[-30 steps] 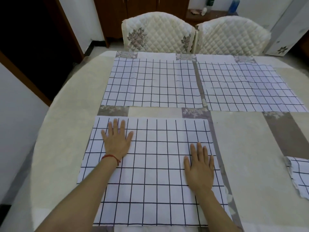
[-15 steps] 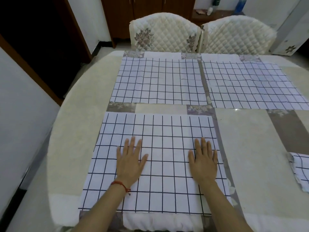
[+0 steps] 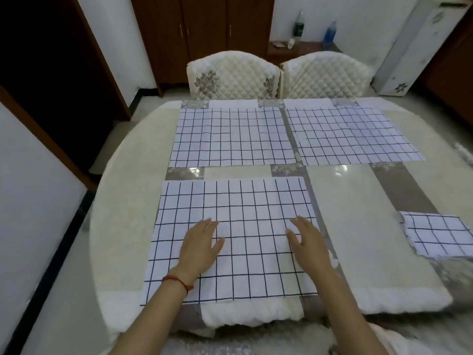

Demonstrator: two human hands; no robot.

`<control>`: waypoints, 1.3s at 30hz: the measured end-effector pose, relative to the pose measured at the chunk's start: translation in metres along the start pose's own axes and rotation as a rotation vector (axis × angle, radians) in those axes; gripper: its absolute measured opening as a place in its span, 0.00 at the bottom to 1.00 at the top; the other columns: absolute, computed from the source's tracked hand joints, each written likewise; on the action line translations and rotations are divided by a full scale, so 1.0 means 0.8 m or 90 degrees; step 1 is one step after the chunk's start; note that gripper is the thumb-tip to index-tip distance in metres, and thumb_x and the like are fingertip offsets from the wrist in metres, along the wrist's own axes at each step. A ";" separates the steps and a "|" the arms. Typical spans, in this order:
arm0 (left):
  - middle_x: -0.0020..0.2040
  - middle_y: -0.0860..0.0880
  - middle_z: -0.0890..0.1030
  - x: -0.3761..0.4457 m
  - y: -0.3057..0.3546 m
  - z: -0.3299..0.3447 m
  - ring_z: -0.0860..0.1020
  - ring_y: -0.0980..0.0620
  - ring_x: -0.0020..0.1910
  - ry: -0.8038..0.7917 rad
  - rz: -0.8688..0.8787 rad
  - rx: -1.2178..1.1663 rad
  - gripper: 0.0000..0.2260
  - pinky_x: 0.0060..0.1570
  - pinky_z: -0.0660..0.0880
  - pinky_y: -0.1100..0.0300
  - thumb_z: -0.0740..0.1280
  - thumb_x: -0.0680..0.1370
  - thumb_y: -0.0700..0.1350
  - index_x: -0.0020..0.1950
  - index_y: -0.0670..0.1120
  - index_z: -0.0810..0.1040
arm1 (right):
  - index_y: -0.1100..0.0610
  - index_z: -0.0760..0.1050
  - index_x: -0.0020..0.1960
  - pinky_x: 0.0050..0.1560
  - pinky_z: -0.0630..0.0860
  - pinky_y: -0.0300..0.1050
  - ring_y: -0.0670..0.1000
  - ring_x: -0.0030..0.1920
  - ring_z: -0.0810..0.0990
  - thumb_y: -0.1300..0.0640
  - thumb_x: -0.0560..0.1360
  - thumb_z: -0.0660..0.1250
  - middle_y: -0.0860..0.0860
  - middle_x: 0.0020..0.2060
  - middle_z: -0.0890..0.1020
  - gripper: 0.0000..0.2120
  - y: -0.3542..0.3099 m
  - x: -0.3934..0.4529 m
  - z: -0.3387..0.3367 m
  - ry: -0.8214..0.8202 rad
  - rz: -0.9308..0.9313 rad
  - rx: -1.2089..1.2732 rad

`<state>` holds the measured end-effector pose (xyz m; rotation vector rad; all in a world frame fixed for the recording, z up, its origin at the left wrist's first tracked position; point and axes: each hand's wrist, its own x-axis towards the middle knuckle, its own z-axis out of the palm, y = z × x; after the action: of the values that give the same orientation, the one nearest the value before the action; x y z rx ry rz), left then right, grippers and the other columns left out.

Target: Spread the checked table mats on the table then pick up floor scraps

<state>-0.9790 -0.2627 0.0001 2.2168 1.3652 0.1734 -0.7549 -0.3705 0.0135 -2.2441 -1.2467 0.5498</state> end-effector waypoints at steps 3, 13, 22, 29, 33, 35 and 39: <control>0.72 0.48 0.66 -0.034 0.012 -0.023 0.62 0.51 0.72 0.003 0.049 -0.048 0.24 0.69 0.57 0.62 0.59 0.78 0.54 0.71 0.47 0.64 | 0.56 0.68 0.68 0.71 0.58 0.47 0.52 0.72 0.63 0.51 0.79 0.58 0.54 0.70 0.68 0.20 -0.013 -0.052 -0.013 0.006 -0.008 -0.002; 0.65 0.51 0.73 -0.117 0.033 -0.021 0.70 0.52 0.65 -0.073 0.229 -0.006 0.20 0.62 0.66 0.60 0.56 0.78 0.56 0.67 0.49 0.70 | 0.62 0.77 0.59 0.63 0.70 0.51 0.59 0.61 0.76 0.44 0.72 0.51 0.60 0.60 0.78 0.29 -0.020 -0.205 -0.040 0.201 0.030 -0.074; 0.58 0.49 0.79 -0.197 0.135 0.011 0.76 0.48 0.56 -0.107 0.479 0.036 0.27 0.54 0.71 0.57 0.50 0.72 0.60 0.60 0.47 0.76 | 0.62 0.77 0.58 0.59 0.73 0.56 0.61 0.58 0.78 0.47 0.73 0.53 0.61 0.58 0.79 0.25 0.050 -0.346 -0.079 0.319 0.165 -0.140; 0.49 0.49 0.82 -0.272 0.242 0.089 0.81 0.50 0.47 -0.129 0.656 0.099 0.17 0.45 0.76 0.62 0.57 0.73 0.52 0.53 0.45 0.80 | 0.61 0.77 0.59 0.57 0.75 0.55 0.61 0.55 0.80 0.48 0.73 0.55 0.60 0.56 0.80 0.23 0.140 -0.472 -0.111 0.381 0.258 -0.133; 0.45 0.47 0.82 -0.336 0.312 0.158 0.76 0.52 0.45 -0.168 0.728 0.103 0.15 0.44 0.72 0.63 0.59 0.72 0.50 0.50 0.44 0.79 | 0.58 0.75 0.61 0.61 0.71 0.53 0.58 0.60 0.77 0.44 0.74 0.52 0.58 0.61 0.78 0.26 0.210 -0.556 -0.131 0.369 0.325 -0.111; 0.48 0.47 0.82 -0.364 0.334 0.203 0.75 0.52 0.49 -0.234 0.743 0.096 0.17 0.48 0.71 0.63 0.59 0.72 0.52 0.52 0.45 0.79 | 0.57 0.73 0.64 0.64 0.68 0.51 0.57 0.63 0.75 0.39 0.74 0.48 0.57 0.63 0.76 0.31 0.244 -0.599 -0.136 0.354 0.375 -0.092; 0.62 0.44 0.77 -0.408 0.353 0.286 0.74 0.46 0.62 -0.421 0.591 0.079 0.23 0.63 0.70 0.57 0.56 0.76 0.54 0.62 0.42 0.75 | 0.57 0.68 0.68 0.70 0.60 0.46 0.54 0.69 0.68 0.31 0.68 0.41 0.56 0.69 0.70 0.42 0.312 -0.682 -0.123 0.303 0.492 0.005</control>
<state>-0.8273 -0.7268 -0.0028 2.5070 -0.0393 -0.3098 -0.8064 -0.9761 -0.0061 -2.5964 -0.1202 0.2419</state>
